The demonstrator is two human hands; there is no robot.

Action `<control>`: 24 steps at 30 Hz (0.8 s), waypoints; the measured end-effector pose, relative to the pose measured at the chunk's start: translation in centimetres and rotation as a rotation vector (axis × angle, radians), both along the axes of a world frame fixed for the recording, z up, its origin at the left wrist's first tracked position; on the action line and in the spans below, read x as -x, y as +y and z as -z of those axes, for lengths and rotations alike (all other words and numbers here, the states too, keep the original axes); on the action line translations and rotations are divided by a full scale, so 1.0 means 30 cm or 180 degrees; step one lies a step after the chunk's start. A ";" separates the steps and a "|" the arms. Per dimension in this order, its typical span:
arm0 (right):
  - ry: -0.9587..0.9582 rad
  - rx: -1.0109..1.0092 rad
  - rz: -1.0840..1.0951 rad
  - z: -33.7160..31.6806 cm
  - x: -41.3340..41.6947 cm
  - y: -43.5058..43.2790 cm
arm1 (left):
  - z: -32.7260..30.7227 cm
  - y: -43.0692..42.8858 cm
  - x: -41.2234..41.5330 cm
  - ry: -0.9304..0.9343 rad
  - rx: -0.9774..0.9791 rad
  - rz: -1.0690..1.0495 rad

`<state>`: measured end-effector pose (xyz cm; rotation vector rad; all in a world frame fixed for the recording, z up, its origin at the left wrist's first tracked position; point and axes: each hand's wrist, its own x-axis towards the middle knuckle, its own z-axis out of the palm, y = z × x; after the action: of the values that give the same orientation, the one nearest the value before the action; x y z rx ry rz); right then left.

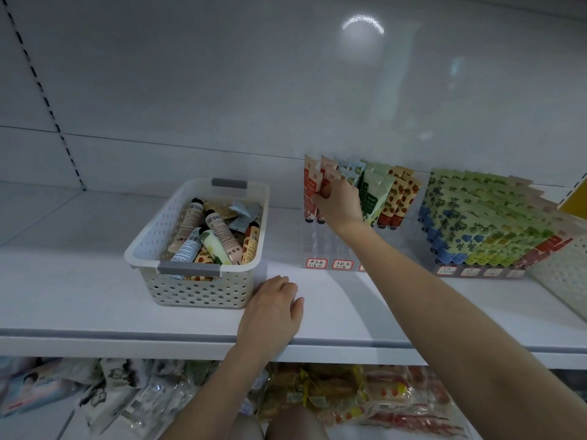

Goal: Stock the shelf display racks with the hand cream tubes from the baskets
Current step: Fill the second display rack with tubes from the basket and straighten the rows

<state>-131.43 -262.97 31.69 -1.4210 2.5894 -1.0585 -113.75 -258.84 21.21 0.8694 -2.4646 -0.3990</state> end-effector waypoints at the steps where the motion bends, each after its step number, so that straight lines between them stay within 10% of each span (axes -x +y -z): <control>1: 0.0001 -0.0009 -0.0007 0.000 -0.005 0.008 | 0.002 0.001 0.002 0.0006 0.0009 -0.0007; 20: -0.0190 -0.0166 -0.0757 -0.049 -0.094 0.088 | -0.367 -0.071 -0.165 0.0989 0.0190 -0.0501; 24: -0.0185 -0.0147 -0.1025 -0.106 -0.199 0.007 | -0.416 -0.192 -0.217 0.0085 0.0277 -0.1216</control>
<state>-125.45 -262.77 34.86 -1.6922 2.2269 -0.9709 -107.24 -264.61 33.70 1.2547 -2.2052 -0.1648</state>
